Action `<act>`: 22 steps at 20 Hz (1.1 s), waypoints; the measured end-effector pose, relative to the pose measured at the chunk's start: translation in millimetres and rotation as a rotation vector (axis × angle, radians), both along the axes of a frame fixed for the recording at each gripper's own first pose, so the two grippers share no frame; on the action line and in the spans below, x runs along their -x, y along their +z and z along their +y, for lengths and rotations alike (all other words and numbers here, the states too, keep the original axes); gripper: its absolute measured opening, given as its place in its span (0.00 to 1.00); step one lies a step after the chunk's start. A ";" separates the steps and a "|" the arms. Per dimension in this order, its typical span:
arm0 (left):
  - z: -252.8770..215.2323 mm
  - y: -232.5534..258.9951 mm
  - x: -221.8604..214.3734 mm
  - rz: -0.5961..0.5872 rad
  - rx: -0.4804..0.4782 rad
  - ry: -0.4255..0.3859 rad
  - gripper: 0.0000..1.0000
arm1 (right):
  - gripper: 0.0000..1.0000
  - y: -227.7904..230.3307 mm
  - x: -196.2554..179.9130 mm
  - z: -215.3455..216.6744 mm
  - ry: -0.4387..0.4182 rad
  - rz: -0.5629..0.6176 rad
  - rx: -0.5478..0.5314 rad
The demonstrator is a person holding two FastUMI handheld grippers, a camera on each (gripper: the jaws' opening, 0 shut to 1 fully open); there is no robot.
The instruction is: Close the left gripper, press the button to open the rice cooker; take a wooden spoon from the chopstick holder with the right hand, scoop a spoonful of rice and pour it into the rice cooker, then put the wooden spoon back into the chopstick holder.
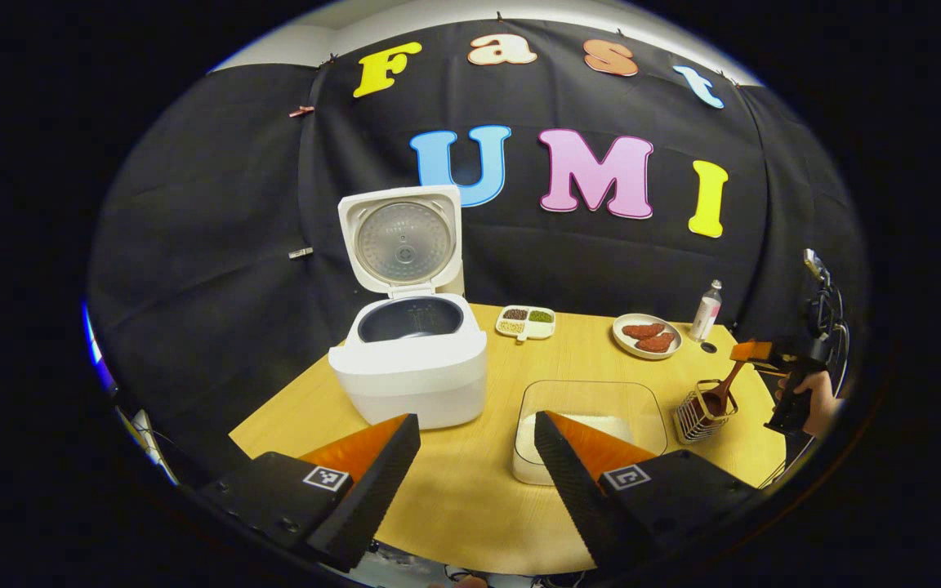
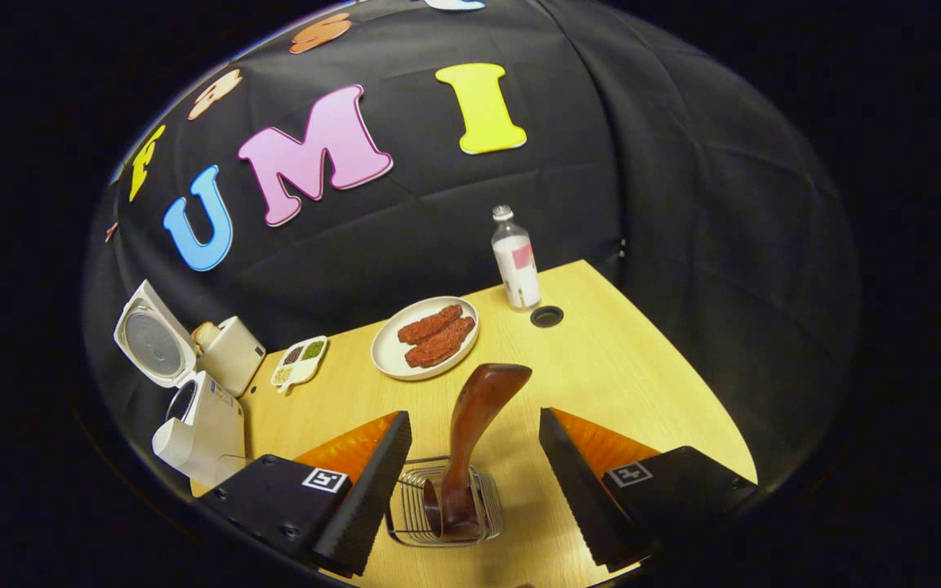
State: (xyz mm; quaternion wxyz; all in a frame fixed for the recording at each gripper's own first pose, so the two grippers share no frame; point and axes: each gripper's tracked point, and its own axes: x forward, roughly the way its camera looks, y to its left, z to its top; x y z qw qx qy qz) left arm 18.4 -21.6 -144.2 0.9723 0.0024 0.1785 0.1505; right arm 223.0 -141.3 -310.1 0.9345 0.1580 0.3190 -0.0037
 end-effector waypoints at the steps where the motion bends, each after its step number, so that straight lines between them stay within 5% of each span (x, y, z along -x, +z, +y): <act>1: -4.1 -1.0 -0.3 0.007 0.007 0.002 0.97 | 0.98 -7.5 -4.3 2.1 0.000 0.014 -0.028; 5: -16.6 -2.2 -3.7 0.011 0.022 0.009 0.97 | 0.85 -24.8 -19.8 13.4 0.001 0.050 -0.119; 7: -22.0 -5.7 -4.2 0.015 0.014 0.005 0.97 | 0.67 -25.9 -23.7 18.3 -0.003 0.056 -0.147; 8: -24.8 -7.7 -3.9 0.017 0.015 0.001 0.98 | 0.45 -26.6 -27.0 20.3 -0.005 0.054 -0.149; 10: -29.6 -12.7 -2.7 0.021 0.026 -0.003 0.97 | 0.25 -28.5 -23.9 23.3 -0.001 0.064 -0.153; 15: -38.7 -19.1 -2.2 0.019 0.058 -0.036 0.97 | 0.14 1.9 -11.9 30.0 0.059 0.018 -0.118; 22: -0.7 -3.7 -7.2 -0.037 0.040 -0.065 0.97 | 0.14 77.9 -13.0 34.9 0.046 -0.097 -0.074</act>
